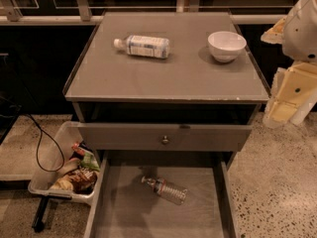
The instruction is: Pick water bottle from middle drawer and place on counter
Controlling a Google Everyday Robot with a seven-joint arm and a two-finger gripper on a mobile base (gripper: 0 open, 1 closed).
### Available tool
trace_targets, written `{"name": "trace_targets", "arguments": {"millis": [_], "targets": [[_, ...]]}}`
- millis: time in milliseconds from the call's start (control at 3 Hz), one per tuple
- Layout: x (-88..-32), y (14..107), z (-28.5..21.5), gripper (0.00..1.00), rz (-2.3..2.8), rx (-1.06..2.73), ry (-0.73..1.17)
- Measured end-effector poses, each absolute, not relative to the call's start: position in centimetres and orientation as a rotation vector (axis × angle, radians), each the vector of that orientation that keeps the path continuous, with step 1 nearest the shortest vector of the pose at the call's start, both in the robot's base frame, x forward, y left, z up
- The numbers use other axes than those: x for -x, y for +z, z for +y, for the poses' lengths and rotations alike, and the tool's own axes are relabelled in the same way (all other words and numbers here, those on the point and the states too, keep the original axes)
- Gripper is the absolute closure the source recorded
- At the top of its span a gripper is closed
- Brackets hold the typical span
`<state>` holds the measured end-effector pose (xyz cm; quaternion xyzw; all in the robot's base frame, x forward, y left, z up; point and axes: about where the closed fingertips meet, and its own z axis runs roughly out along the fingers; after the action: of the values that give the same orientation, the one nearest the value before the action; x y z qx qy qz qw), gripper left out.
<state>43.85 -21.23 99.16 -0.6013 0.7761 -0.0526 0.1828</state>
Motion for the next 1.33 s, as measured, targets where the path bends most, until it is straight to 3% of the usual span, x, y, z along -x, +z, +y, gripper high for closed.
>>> {"name": "trace_targets", "arguments": {"millis": [667, 1333], "targets": [[-43.7, 98.1, -20.8, 0.0, 2.139, 1.708, -0.134], [-44.1, 89.5, -19.8, 0.0, 1.95, 1.648, 0.08]]}}
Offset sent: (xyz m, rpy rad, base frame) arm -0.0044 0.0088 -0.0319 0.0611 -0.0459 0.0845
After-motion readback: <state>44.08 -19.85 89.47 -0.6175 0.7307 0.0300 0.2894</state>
